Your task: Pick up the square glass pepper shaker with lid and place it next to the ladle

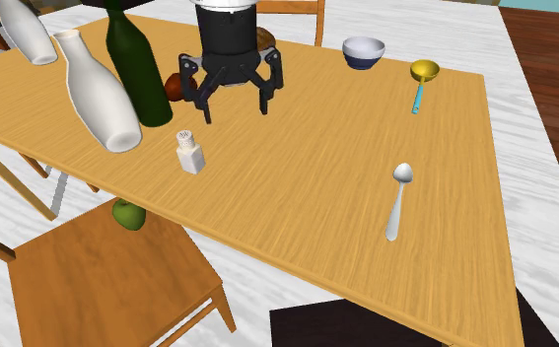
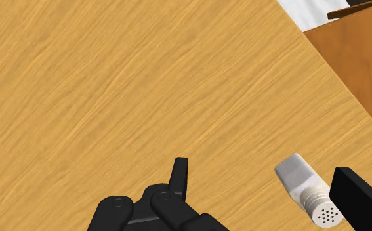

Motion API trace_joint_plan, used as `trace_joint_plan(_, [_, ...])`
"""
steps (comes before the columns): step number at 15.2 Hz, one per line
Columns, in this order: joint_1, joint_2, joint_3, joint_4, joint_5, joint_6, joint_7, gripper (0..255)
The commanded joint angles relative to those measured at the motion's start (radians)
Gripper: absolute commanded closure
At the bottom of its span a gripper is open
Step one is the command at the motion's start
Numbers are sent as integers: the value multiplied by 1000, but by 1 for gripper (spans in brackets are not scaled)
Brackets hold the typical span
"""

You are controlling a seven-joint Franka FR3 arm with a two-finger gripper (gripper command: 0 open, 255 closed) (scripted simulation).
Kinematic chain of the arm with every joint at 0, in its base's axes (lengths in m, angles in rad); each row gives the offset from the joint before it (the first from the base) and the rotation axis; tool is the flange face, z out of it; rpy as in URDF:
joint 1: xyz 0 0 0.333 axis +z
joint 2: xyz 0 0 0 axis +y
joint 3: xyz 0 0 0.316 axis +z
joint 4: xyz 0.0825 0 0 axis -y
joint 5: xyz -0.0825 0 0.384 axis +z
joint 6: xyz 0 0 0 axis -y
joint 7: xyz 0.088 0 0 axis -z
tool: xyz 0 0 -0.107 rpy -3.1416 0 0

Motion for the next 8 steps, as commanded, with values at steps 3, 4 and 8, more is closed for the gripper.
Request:
trace_joint_plan(3, [35,151,31,126,-76,23,92,0])
trace_joint_plan(4, [46,190,36,160,-97,26,113,0])
trace_joint_plan(8, [103,349,39,311,-180,24,189,0])
